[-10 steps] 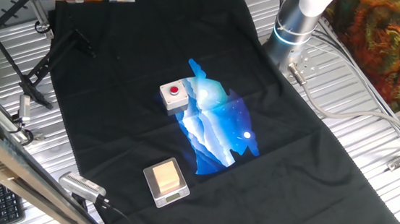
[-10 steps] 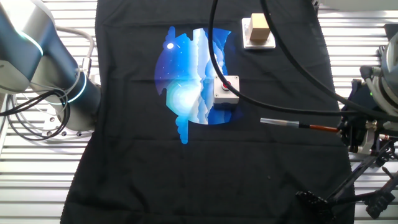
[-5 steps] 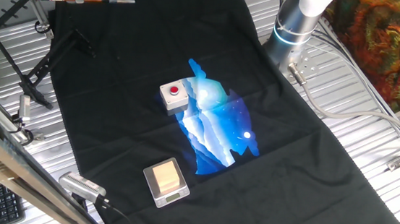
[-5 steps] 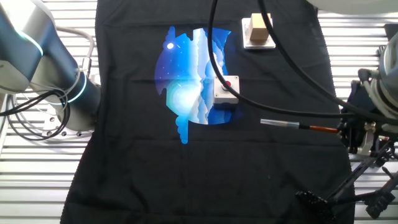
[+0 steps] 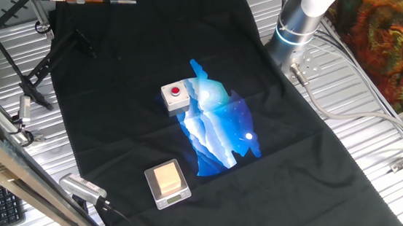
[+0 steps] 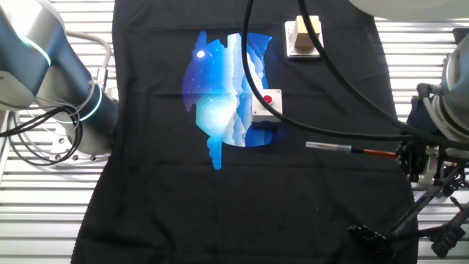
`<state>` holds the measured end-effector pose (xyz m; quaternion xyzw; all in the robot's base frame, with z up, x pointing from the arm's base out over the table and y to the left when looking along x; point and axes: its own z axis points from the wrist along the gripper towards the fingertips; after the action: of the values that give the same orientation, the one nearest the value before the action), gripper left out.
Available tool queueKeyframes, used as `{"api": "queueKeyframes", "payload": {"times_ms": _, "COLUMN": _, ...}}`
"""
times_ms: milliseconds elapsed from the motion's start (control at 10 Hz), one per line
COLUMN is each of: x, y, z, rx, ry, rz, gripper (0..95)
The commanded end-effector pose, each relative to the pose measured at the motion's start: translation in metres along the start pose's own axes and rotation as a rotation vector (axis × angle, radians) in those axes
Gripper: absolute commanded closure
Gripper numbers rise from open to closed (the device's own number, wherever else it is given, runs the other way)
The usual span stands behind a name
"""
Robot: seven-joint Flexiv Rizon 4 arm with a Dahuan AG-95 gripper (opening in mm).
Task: Place the brush on the pen rack
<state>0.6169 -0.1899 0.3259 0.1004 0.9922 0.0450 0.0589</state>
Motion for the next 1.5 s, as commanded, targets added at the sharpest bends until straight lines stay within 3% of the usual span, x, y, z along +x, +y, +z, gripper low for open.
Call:
{"api": "queueKeyframes", "payload": {"times_ms": 100, "x": 0.000, "y": -0.002, "z": -0.001, "rx": -0.001, "ry": 0.000, "rz": -0.004, "gripper": 95.0}}
{"api": "queueKeyframes", "payload": {"times_ms": 800, "x": -0.001, "y": -0.015, "z": -0.003, "rx": -0.011, "ry": -0.001, "rz": -0.031, "gripper": 95.0}}
{"api": "queueKeyframes", "payload": {"times_ms": 1500, "x": -0.005, "y": -0.017, "z": -0.003, "rx": -0.029, "ry": 0.000, "rz": -0.051, "gripper": 95.0}}
